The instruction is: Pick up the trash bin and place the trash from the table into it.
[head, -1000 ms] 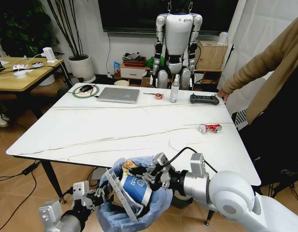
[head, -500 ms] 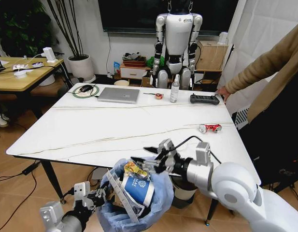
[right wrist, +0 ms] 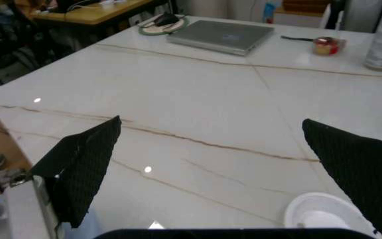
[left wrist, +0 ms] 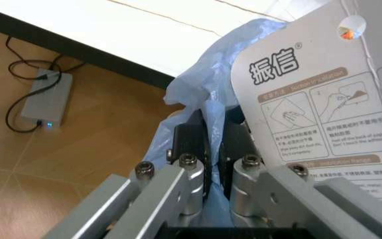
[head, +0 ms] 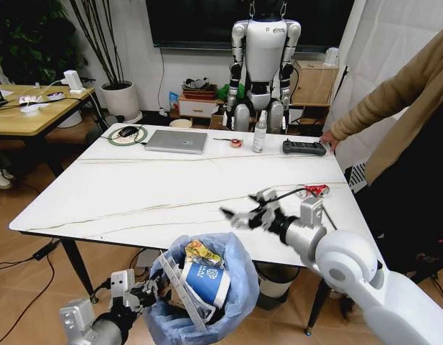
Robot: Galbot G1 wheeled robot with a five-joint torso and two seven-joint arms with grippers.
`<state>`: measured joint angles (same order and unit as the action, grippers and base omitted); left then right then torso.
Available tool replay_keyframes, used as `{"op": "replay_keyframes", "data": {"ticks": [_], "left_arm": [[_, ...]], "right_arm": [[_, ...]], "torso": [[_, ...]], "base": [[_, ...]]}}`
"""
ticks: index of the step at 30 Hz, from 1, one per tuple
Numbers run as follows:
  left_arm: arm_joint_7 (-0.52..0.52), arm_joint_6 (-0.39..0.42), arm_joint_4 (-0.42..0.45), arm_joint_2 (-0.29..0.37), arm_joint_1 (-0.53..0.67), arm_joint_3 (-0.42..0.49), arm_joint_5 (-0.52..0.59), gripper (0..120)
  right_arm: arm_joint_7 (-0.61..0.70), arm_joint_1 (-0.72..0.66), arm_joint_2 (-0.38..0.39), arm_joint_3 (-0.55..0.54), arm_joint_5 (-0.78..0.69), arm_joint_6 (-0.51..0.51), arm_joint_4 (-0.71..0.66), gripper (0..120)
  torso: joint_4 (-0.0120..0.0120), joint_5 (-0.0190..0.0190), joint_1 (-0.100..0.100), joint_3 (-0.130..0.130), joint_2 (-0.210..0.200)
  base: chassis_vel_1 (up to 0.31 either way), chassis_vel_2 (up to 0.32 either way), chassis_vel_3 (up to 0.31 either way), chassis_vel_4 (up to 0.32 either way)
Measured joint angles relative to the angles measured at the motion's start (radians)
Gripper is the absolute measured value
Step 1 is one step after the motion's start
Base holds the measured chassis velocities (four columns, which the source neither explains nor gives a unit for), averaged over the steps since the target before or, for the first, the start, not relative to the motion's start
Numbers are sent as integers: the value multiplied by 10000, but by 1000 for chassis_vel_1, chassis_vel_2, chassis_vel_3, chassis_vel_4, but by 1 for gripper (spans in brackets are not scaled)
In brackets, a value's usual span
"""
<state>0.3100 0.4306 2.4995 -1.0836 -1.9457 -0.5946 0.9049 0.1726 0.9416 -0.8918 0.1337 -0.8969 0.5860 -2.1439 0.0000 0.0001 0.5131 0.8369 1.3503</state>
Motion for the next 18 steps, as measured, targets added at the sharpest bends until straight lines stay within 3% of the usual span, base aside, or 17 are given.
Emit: {"op": "replay_keyframes", "data": {"ticks": [11,18], "left_arm": [[-10,-9,2,66,95,19,76,0],[-15,-14,2,111,124,2,125,0]], "right_arm": [[-1120,-294,-49,1266,2199,537,2136,100],[-1943,-401,254,1693,2626,343,3300,100]], "torso": [[0,1,0,1,-1],[-1,1,-1,0,0]], "base": [[0,0,0,0],[0,0,0,0]]}}
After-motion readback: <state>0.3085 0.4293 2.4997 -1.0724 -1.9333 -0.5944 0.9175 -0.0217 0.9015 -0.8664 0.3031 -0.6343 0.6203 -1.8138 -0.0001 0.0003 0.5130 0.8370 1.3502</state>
